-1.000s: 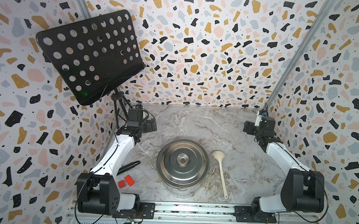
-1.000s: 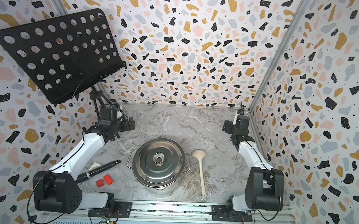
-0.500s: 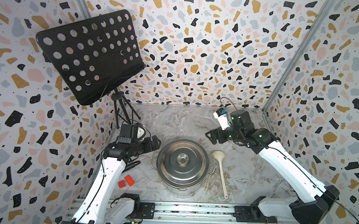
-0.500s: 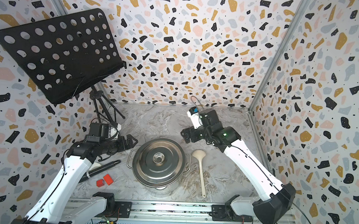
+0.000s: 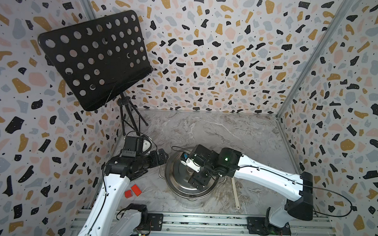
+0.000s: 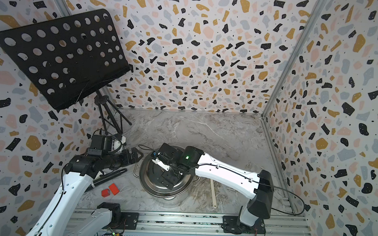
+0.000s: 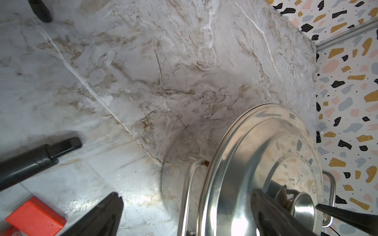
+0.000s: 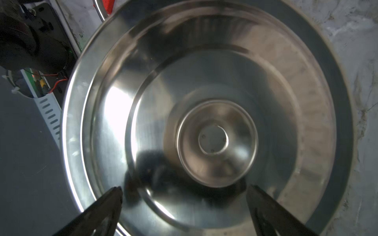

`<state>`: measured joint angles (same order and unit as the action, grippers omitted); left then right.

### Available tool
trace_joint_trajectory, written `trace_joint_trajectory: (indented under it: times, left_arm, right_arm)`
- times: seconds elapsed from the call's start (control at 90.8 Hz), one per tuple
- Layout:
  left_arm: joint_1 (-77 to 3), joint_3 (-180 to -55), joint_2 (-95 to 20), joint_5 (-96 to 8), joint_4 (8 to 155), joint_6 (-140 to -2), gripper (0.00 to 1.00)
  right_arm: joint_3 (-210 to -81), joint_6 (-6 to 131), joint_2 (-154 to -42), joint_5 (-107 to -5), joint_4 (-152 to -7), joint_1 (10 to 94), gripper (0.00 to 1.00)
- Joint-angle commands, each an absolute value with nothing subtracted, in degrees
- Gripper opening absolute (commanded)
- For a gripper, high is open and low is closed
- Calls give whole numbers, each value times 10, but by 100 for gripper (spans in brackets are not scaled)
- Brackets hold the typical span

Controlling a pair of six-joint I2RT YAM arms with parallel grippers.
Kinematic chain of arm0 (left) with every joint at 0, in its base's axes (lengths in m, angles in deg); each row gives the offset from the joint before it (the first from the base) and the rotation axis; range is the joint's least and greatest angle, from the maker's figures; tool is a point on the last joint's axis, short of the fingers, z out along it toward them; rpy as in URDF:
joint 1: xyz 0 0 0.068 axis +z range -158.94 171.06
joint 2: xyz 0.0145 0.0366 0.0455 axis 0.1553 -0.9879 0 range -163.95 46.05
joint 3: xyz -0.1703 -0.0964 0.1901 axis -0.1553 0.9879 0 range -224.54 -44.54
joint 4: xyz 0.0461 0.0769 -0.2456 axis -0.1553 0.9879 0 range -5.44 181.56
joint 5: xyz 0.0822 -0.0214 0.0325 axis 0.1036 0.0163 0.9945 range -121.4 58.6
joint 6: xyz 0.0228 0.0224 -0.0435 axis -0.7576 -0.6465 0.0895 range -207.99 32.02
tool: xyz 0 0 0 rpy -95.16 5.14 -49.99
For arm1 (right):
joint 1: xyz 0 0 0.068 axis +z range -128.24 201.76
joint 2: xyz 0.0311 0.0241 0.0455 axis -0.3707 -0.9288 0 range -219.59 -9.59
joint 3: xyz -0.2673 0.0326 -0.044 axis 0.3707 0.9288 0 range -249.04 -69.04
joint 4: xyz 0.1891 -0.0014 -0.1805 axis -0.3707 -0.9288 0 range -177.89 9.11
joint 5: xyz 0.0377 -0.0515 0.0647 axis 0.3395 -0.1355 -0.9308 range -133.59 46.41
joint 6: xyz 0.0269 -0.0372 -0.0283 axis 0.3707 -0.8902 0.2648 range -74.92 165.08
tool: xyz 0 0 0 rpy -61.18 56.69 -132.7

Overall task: Stir the soup with a spoon
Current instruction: Pick up the lid from the pan.

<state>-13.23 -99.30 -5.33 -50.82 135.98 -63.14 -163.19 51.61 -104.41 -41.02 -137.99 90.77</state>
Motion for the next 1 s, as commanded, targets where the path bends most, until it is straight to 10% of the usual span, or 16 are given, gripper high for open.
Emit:
trace_joint_trajectory:
  times: [0.0, 0.991]
  left_arm:
    - [-133, -996, -51, -524, 1353, -638, 100]
    - [-133, -997, -56, -550, 1354, -634, 99]
  right_arm:
    - [-1670, 523, -1048, -369, -1401, 909, 100]
    - [-1708, 554, -1109, -392, -1399, 875, 65]
